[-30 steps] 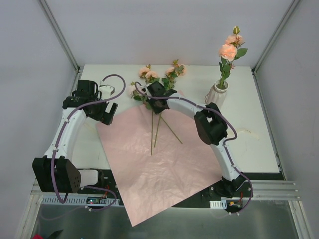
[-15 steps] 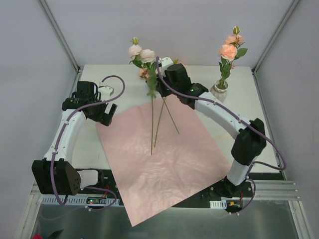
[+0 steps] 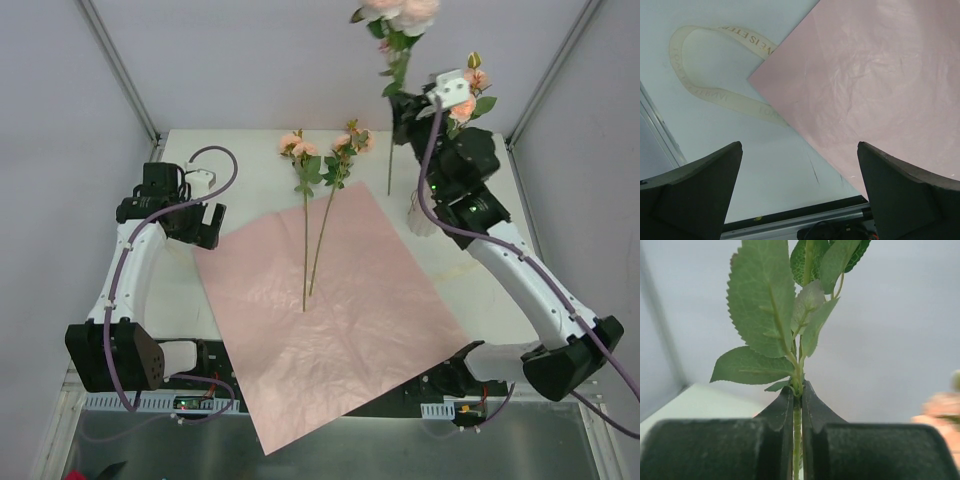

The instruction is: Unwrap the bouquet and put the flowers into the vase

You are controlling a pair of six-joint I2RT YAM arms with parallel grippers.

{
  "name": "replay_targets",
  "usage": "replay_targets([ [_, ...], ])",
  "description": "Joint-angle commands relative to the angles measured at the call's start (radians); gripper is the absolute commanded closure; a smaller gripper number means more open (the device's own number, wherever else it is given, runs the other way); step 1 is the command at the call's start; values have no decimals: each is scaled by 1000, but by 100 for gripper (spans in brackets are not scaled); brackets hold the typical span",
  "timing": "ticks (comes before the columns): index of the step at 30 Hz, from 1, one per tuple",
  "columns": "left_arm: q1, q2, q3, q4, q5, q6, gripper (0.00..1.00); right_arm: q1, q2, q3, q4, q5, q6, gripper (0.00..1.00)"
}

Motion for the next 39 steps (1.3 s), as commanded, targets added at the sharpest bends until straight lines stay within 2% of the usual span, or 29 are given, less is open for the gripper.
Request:
replay_targets([
  [1, 6, -34, 39, 3, 51, -21, 1, -149, -43, -30, 316, 89, -99, 99],
  [5, 6, -39, 35, 3, 65, -11, 1, -250, -43, -34, 368, 130, -105, 99],
  [11, 6, -37, 22, -1, 80, 11, 1, -337, -43, -43, 399, 107, -56, 99],
  [39, 6, -22, 27, -13, 73, 49, 1, -421, -27, -256, 470, 89, -25, 99],
])
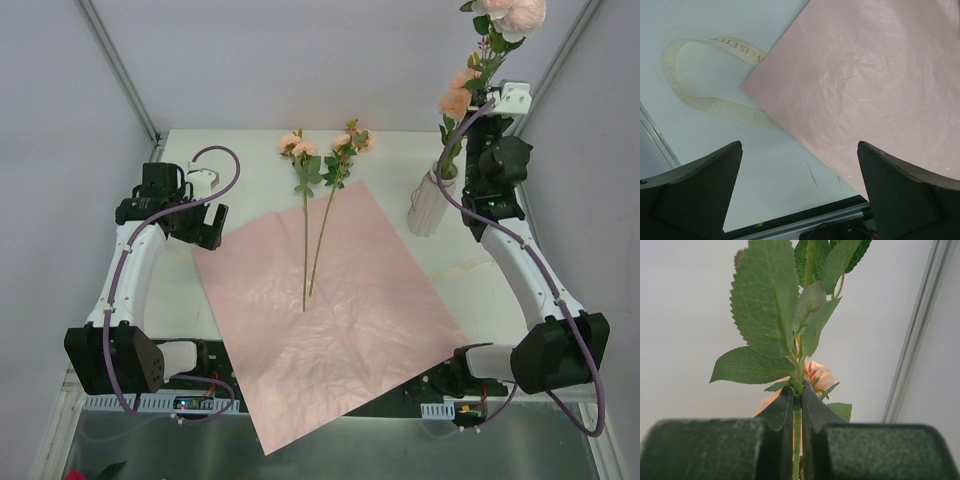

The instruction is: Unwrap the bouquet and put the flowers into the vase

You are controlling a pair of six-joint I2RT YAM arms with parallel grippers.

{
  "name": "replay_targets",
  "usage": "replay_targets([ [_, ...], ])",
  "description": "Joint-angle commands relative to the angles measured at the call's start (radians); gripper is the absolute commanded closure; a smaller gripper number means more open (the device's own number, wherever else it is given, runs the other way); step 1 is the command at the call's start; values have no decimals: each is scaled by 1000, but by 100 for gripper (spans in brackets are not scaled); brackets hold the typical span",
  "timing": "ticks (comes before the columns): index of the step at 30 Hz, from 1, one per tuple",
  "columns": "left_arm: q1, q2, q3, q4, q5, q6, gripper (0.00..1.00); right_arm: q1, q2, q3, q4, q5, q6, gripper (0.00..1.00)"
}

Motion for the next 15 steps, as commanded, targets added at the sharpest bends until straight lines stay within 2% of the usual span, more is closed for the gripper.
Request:
replay_targets([
  [1, 5, -9, 23, -11, 11, 23, 1, -8, -30, -50, 89, -20, 20, 99],
  [2, 5, -11, 23, -11, 9, 23, 1, -8, -41, -65, 92, -23, 23, 94],
  [4, 5, -16, 20, -11, 5, 28, 1, -8, -91, -115, 92, -35, 29, 64],
  [15, 7, -9, 22, -10, 23, 16, 1, 56, -404, -324, 63, -12, 78, 52],
])
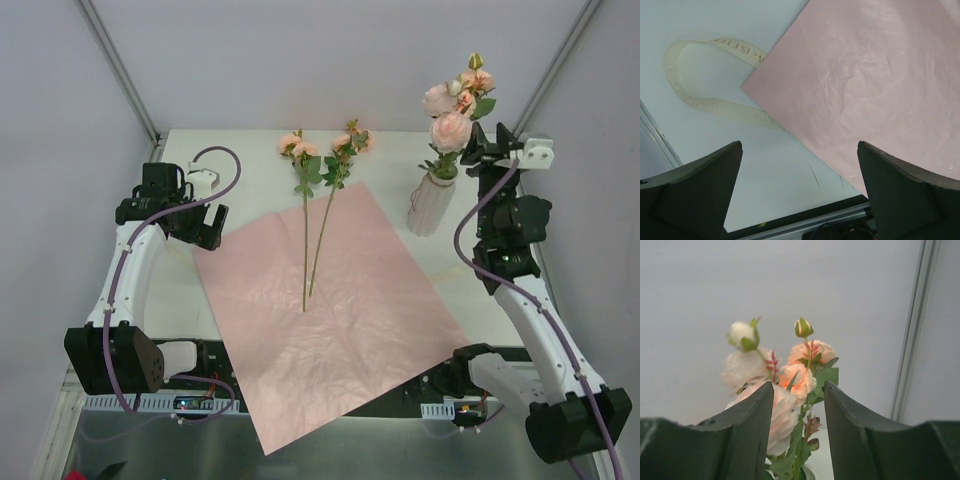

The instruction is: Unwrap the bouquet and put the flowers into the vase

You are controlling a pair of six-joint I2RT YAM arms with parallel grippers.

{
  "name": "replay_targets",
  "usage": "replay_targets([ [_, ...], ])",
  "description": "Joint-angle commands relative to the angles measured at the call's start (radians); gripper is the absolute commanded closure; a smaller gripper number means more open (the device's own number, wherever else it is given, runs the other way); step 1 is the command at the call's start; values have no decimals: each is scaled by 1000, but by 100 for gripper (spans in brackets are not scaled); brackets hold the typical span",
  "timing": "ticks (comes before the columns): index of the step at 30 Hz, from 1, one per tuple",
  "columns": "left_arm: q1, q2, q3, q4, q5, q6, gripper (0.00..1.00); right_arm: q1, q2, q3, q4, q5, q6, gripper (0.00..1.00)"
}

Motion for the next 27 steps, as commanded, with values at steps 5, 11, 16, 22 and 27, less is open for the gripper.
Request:
replay_targets([
  [5, 5, -12, 19, -9, 25, -3, 1, 97, -129, -7, -91, -62, 73, 46],
  [11, 5, 2, 23, -11, 5, -28, 1, 295, 53, 216, -488, -63, 62, 34],
  [16, 5, 3, 22, -9, -2, -34, 1, 493, 271, 321, -600, -5, 90, 28],
  [22, 4, -6, 14, -12, -9, -31, 1, 574, 635, 563, -863, -10, 219, 28],
  [27, 5, -6, -1, -11, -35, -25, 1, 579, 929, 798, -1030, -29, 260, 28],
])
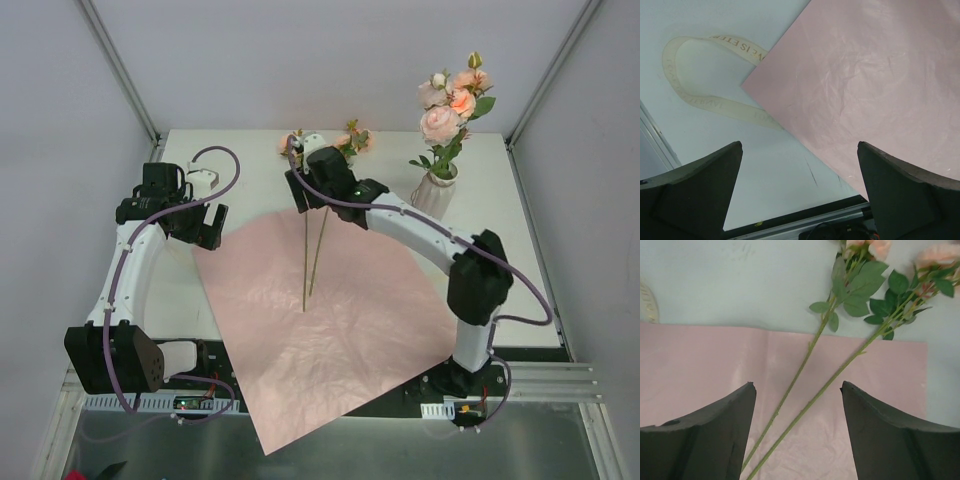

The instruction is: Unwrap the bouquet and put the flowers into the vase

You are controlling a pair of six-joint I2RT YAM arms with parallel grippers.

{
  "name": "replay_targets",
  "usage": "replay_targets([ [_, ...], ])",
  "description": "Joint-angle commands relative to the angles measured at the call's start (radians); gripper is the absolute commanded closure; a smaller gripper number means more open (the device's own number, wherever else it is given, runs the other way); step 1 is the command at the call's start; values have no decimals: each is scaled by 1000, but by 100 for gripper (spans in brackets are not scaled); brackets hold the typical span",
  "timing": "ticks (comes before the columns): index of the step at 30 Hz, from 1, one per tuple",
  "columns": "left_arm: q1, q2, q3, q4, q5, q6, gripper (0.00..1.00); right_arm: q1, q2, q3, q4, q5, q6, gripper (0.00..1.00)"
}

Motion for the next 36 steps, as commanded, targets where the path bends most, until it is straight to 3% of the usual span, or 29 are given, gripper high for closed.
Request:
replay_targets([
  [1, 6, -7, -1, -10, -27, -4, 1, 1, 156, 130, -176, -19, 69, 28],
  [11, 4, 36, -1, -30, -23, -2, 1, -7, 472, 397, -337, -47, 142, 38],
  [36, 6, 10, -24, -11, -60, 27, 1, -18, 626, 483, -405, -9, 247, 65],
])
